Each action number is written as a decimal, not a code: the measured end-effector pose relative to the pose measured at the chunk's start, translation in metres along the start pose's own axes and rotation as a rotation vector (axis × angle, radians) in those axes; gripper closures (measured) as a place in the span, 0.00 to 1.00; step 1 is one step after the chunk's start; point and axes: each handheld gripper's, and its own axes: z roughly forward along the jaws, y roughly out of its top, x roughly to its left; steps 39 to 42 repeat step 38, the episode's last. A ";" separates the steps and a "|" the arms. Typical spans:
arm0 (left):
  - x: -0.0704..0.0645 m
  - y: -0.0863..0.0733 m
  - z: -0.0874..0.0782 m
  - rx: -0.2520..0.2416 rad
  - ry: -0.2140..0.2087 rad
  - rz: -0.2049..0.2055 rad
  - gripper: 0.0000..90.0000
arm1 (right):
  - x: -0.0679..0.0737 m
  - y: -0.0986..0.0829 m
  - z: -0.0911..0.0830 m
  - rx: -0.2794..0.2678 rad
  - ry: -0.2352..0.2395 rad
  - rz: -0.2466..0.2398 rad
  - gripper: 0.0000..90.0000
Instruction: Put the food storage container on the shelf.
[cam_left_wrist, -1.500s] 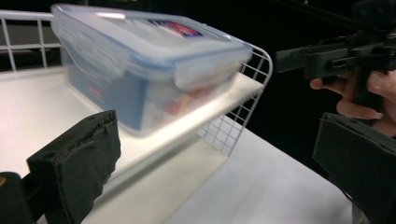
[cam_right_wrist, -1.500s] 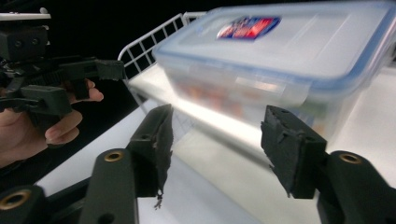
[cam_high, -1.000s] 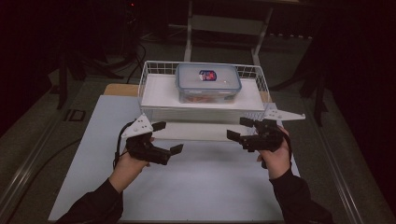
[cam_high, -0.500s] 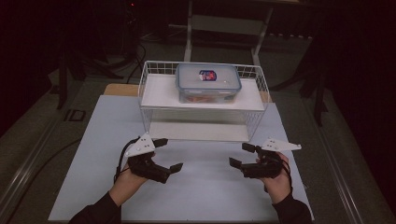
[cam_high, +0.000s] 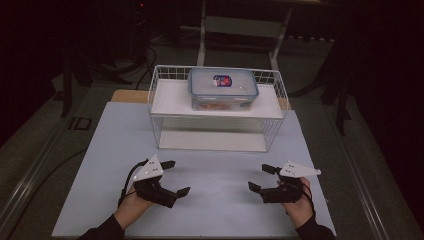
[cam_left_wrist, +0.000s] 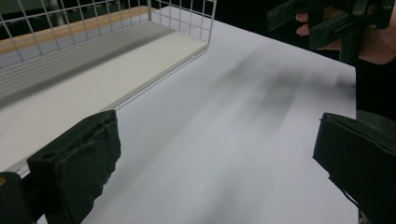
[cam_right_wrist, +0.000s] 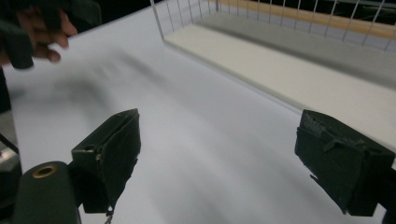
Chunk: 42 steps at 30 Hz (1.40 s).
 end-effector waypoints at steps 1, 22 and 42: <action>0.002 -0.003 -0.001 -0.005 -0.002 -0.007 0.01 | -0.002 -0.005 -0.001 0.002 0.002 0.010 0.16; 0.014 -0.032 -0.021 0.048 0.037 -0.021 0.01 | -0.013 -0.034 -0.019 0.040 -0.013 0.047 0.16; 0.018 -0.032 -0.023 0.021 0.035 -0.045 0.01 | -0.011 -0.037 -0.013 0.075 0.027 0.053 0.16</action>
